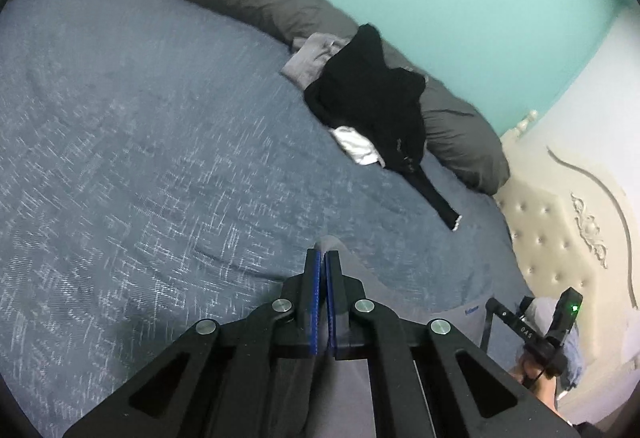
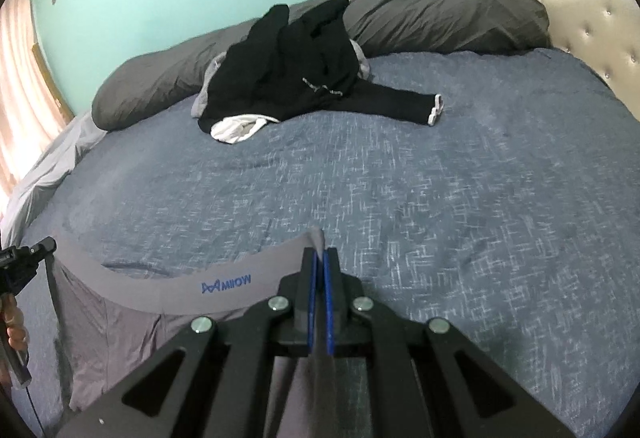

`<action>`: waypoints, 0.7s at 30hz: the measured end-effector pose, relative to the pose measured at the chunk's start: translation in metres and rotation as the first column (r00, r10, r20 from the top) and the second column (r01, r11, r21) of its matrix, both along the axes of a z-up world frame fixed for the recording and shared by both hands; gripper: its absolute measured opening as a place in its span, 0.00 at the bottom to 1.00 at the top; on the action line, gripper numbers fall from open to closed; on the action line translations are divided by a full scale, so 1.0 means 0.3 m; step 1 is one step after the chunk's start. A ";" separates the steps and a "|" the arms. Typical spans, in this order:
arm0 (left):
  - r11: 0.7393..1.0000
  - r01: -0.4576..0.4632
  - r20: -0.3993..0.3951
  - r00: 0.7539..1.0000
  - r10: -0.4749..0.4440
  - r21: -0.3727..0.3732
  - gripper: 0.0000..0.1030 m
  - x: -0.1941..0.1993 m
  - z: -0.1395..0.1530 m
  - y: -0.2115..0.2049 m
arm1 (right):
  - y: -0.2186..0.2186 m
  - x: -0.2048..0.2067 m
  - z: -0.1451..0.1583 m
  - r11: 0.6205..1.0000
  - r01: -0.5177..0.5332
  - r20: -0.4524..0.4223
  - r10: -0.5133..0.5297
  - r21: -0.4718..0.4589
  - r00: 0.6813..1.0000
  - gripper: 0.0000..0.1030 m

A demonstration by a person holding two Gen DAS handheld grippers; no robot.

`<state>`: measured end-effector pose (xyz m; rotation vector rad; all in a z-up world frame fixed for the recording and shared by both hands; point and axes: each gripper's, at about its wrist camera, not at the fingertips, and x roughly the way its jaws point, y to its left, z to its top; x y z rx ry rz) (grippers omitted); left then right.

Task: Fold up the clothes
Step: 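Lower the grey garment onto the bed and open both grippers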

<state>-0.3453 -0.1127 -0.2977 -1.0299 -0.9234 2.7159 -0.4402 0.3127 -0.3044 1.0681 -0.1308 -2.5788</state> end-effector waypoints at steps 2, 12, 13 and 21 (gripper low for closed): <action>1.000 0.005 0.027 1.000 -0.004 -0.026 0.03 -0.034 -0.021 0.005 | -0.005 -0.025 -0.021 1.000 0.009 0.031 -0.009 -0.006 0.999 0.03; 0.991 0.089 0.187 0.980 -0.069 -0.102 0.03 -0.122 -0.131 0.067 | 0.012 -0.114 -0.142 0.998 0.040 0.224 -0.026 -0.058 0.974 0.04; 0.991 0.092 0.196 0.978 -0.072 -0.099 0.03 -0.121 -0.139 0.067 | 0.013 -0.115 -0.152 0.997 0.030 0.257 -0.009 -0.075 0.966 0.05; 0.995 0.075 0.202 0.977 -0.061 -0.060 0.26 -0.053 -0.089 0.023 | 0.145 -0.018 -0.086 0.979 0.155 0.269 -0.115 -0.131 0.956 0.43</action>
